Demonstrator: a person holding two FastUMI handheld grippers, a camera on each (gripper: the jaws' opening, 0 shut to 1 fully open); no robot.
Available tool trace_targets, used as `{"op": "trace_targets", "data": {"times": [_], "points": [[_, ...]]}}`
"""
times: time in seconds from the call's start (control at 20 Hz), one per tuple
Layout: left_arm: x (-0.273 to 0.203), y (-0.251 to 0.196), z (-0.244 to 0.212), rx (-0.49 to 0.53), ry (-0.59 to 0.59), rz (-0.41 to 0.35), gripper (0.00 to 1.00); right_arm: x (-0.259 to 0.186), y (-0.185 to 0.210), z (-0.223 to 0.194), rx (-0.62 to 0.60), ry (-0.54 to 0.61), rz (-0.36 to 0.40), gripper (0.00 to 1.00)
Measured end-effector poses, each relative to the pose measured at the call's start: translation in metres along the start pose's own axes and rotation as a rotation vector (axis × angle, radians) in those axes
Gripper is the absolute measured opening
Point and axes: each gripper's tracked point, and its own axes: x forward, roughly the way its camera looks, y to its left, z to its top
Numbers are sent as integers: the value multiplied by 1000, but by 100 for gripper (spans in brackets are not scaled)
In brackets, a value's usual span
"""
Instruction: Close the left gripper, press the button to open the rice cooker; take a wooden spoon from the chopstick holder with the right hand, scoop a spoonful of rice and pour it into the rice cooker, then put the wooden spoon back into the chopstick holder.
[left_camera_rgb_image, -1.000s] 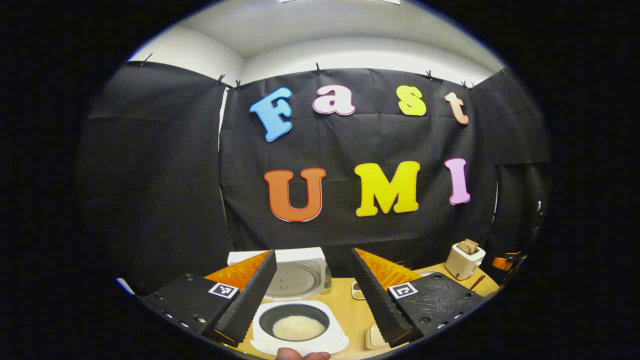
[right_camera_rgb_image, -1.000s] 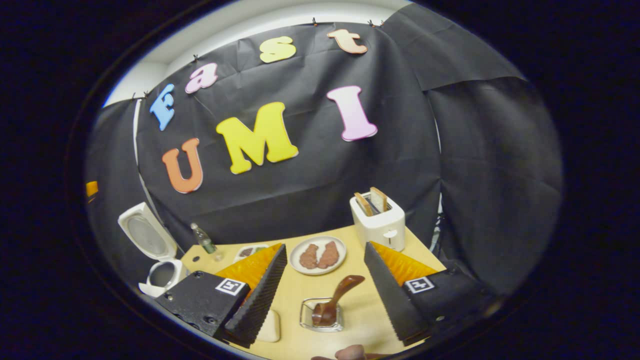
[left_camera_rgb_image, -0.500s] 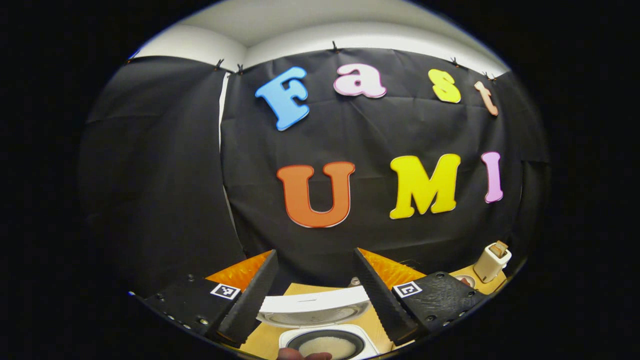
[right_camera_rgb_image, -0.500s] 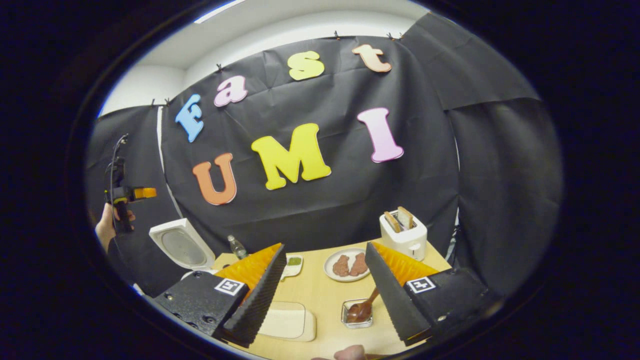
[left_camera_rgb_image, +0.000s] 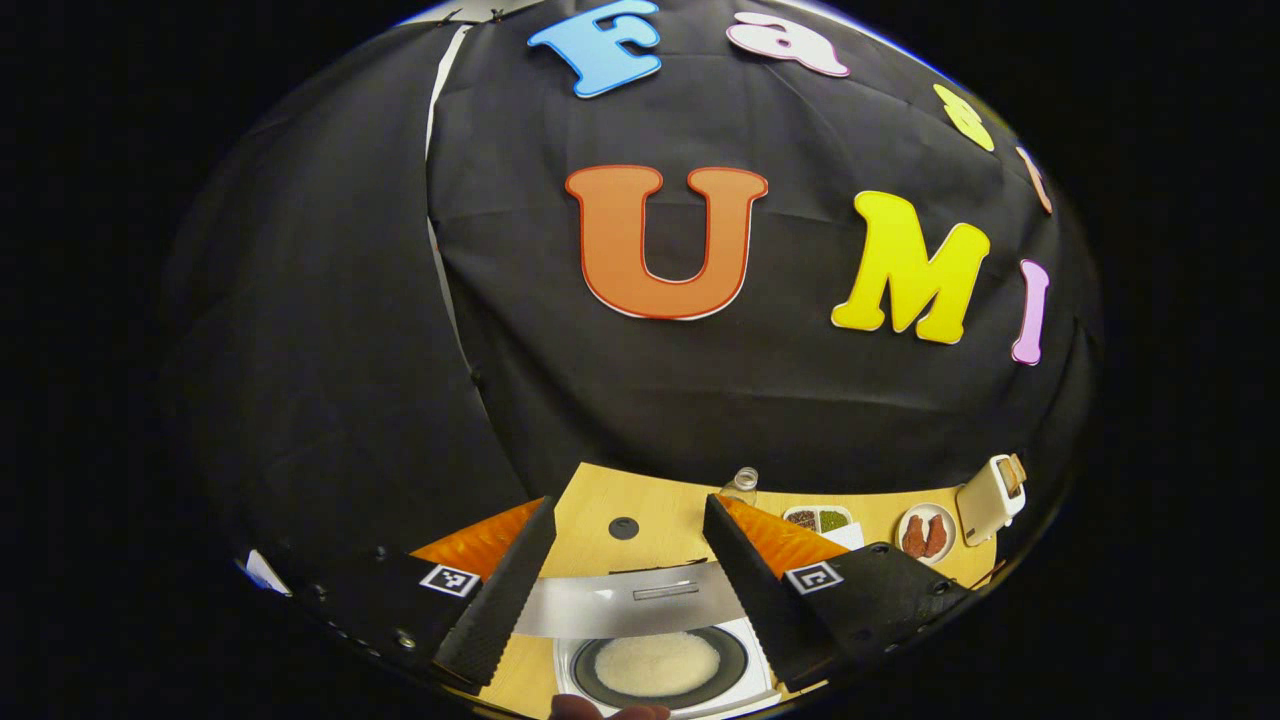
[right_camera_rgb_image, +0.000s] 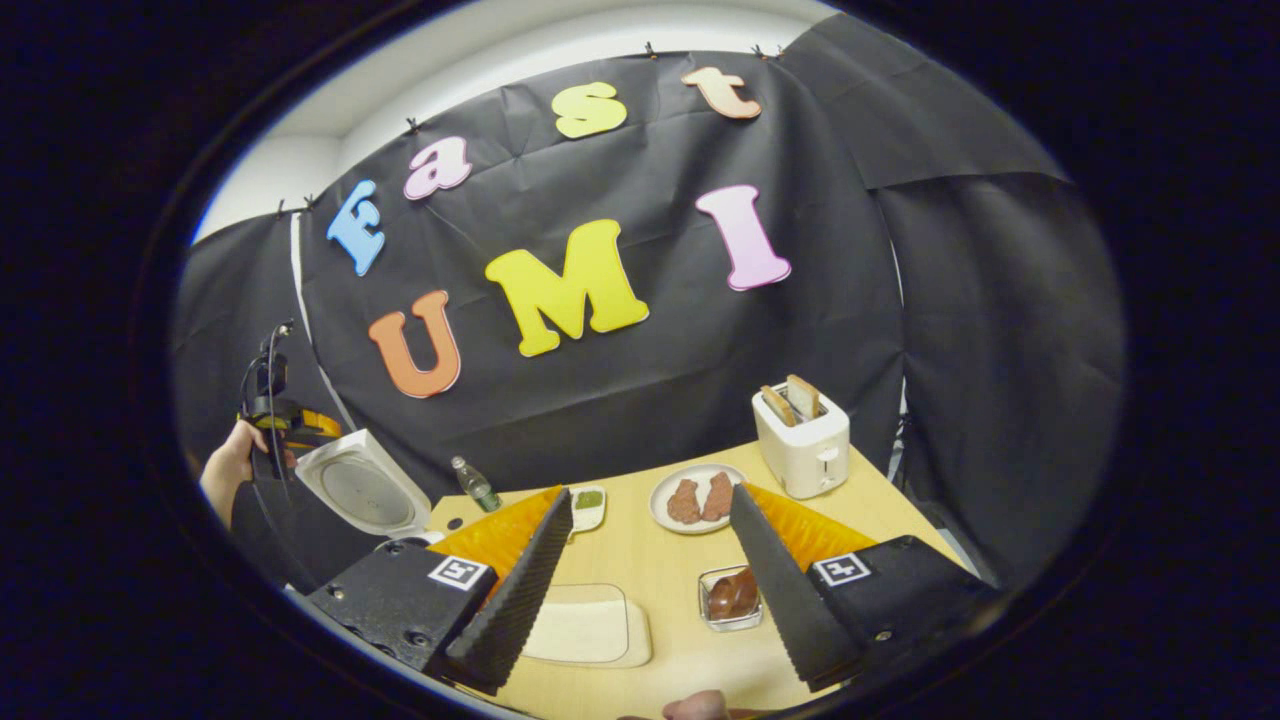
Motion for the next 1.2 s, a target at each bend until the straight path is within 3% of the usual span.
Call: {"op": "trace_targets", "data": {"times": [0.15, 0.2, 0.25, 0.35, 0.65, 0.7, 0.85, 1.2], "points": [[-4, -5, -10, -52, 23, -17, 95, 1, 10, 1, -1, -10, 18, 96], [-10, -6, -16, -42, 22, -15, 95, -1, 15, 5, -15, -30, 26, 100], [-19, -6, -23, -35, 22, -10, 96, -2, 20, 8, -35, -45, 35, 96], [-38, -13, -38, -35, 7, -13, 96, -5, 33, 5, -72, -47, 59, 100], [-82, -34, -130, -99, 1, -53, 96, -9, 75, -3, -115, -24, 169, 100], [-85, -37, -153, -126, 30, -59, 96, -10, 79, -7, -121, -13, 179, 95], [-90, -43, -208, -173, 80, -64, 96, -16, 90, -18, -143, 9, 206, 100], [-86, -48, -262, -190, 141, -51, 96, -20, 94, -44, -118, 85, 225, 100]]}}
